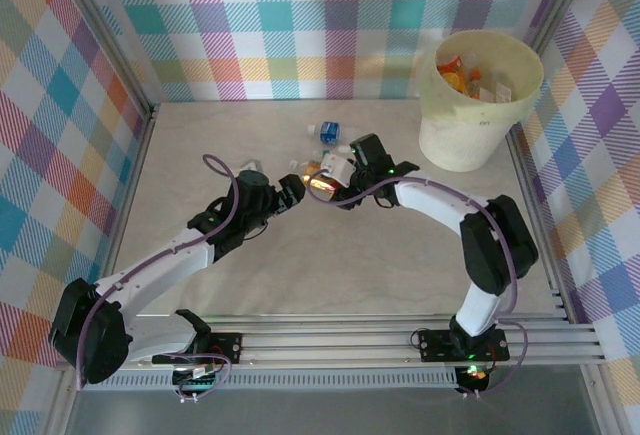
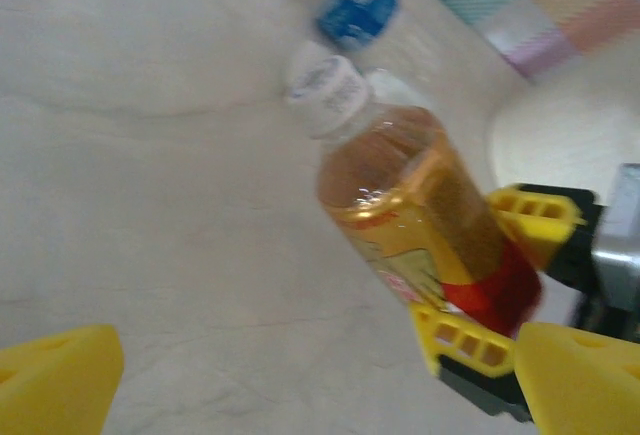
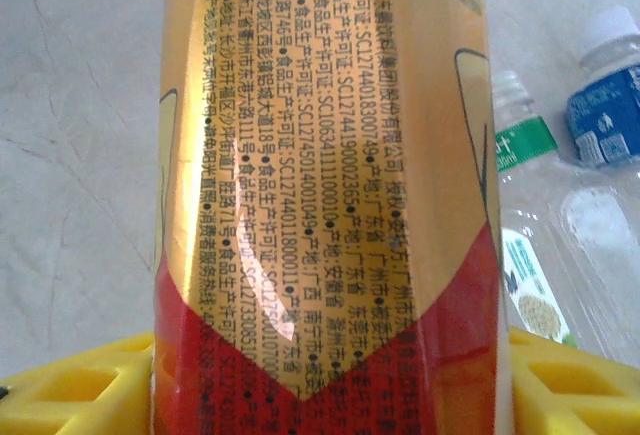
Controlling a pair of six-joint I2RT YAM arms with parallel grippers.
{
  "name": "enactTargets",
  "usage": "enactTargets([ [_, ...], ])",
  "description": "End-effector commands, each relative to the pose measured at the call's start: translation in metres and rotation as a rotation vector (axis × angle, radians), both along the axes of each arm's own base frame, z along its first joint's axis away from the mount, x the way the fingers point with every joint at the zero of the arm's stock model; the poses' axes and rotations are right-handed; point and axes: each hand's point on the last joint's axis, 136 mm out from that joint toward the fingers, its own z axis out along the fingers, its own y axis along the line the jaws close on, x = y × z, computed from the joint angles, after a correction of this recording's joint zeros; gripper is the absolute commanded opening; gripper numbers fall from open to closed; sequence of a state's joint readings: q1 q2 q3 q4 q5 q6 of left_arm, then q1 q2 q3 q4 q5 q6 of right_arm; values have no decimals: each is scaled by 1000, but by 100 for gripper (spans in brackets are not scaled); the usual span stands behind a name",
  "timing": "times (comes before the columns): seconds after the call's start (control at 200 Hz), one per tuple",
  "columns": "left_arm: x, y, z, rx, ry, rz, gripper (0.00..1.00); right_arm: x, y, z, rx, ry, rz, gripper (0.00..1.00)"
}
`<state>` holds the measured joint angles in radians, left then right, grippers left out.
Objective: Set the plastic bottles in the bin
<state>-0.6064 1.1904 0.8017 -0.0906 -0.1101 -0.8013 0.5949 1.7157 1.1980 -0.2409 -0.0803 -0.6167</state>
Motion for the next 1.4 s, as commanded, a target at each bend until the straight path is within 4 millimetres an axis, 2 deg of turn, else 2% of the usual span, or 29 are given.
enactTargets([
  [0.0, 4, -40, 50, -98, -145, -190, 100, 0, -8, 21, 97, 2, -105, 54],
  [0.15, 2, -66, 71, -117, -201, -305, 100, 2, -24, 48, 243, 13, -221, 54],
  [0.385, 0, -91, 86, -189, -245, -392, 100, 16, -58, 99, 454, 18, -370, 52],
  [0.57, 1, -91, 83, -174, -231, -387, 100, 28, -92, 148, 666, 25, -469, 51],
  [0.865, 1, -86, 76, -156, -215, -364, 100, 52, -146, 205, 818, -27, -592, 50],
  [1.125, -1, -75, 68, -131, -204, -323, 100, 88, -203, 232, 870, -32, -766, 50],
  [1.395, -3, -65, 66, -109, -206, -289, 100, 116, -250, 235, 807, 20, -914, 50],
])
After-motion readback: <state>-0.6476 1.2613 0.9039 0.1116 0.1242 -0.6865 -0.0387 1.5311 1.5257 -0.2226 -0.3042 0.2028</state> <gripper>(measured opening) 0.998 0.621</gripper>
